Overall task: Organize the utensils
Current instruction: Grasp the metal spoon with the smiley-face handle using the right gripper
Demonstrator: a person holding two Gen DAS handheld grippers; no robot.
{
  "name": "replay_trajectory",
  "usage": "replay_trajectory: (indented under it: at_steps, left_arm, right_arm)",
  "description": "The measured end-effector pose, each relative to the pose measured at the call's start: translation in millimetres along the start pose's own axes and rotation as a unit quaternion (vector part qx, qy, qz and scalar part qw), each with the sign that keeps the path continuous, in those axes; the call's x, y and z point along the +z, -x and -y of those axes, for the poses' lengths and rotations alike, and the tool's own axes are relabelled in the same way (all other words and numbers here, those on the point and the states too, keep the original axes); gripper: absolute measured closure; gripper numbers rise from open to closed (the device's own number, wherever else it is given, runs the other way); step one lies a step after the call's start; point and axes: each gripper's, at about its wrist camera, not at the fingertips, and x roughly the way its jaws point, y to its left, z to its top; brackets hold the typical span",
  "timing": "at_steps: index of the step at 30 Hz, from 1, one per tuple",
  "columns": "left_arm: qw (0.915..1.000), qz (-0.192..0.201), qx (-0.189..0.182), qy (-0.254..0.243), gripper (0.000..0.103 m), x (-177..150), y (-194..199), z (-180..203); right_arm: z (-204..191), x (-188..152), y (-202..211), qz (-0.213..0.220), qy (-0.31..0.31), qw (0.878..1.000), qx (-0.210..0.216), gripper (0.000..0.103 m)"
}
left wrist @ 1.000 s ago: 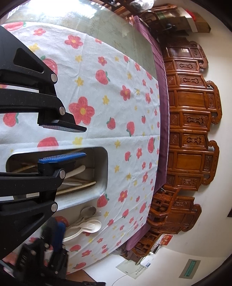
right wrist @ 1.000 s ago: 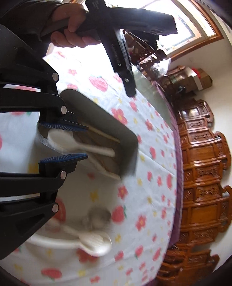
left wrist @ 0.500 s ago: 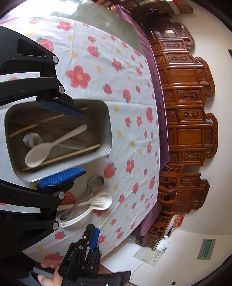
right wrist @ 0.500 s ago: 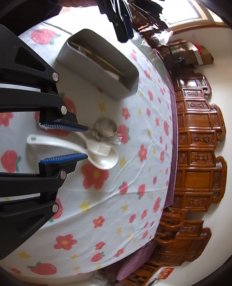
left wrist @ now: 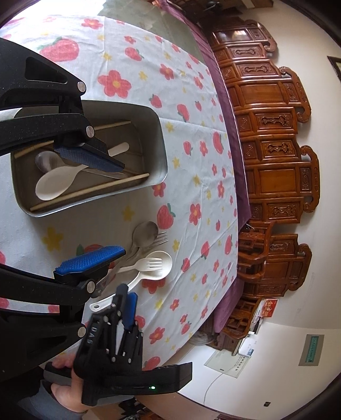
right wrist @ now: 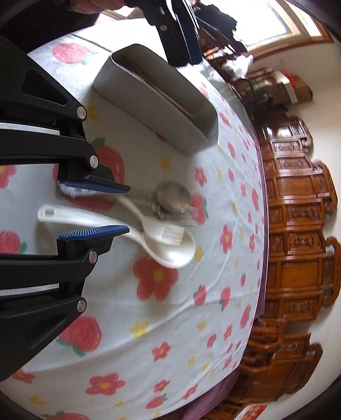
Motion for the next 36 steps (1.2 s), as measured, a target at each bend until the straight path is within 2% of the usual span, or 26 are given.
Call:
replay_trajectory:
  at_steps: [6,11,13,17,20,23,25,31,36]
  left_arm:
    - [0.9999,0.002,0.005,0.009,0.047,0.3,-0.8,-4.3]
    - [0.9998,0.004,0.005,0.019,0.047,0.6,0.9,-11.0]
    - [0.9998,0.003,0.005,0.020,0.047,0.7,0.6,-13.7]
    - [0.9997,0.005,0.002,0.025,0.047,1.8,3.3,-17.9]
    - [0.9996,0.010,0.000,0.028,0.047,3.1,6.3,-19.7]
    - [0.9996,0.010,-0.001,0.028,0.047,3.3,7.6,-19.7]
    - [0.9996,0.011,0.000,0.027,0.047,3.5,8.0,-19.8]
    - [0.9996,0.012,0.002,0.025,0.047,4.0,10.2,-18.5]
    - [0.9998,0.012,0.007,0.016,0.047,2.0,12.1,-8.2]
  right_arm:
    - [-20.3,17.2,-15.8,-0.011,0.037,0.999,0.007,0.076]
    - [-25.2,27.7,-43.0,-0.046,0.049,0.998,0.001,0.078]
    - [-26.5,29.8,-51.2,-0.060,0.055,0.997,-0.012,0.085]
    - [-31.5,33.9,-58.4,-0.077,0.064,0.995,-0.018,0.088]
    - [-40.0,33.8,-69.2,-0.103,0.088,0.990,-0.043,0.089]
    - [-37.7,36.5,-71.9,-0.109,0.073,0.990,-0.047,0.090]
    - [-37.5,36.5,-72.5,-0.108,0.071,0.990,-0.055,0.095]
    - [-33.1,37.2,-54.6,-0.080,0.045,0.995,-0.040,0.096]
    - [-15.9,36.7,-1.9,-0.027,0.023,0.999,-0.031,0.096]
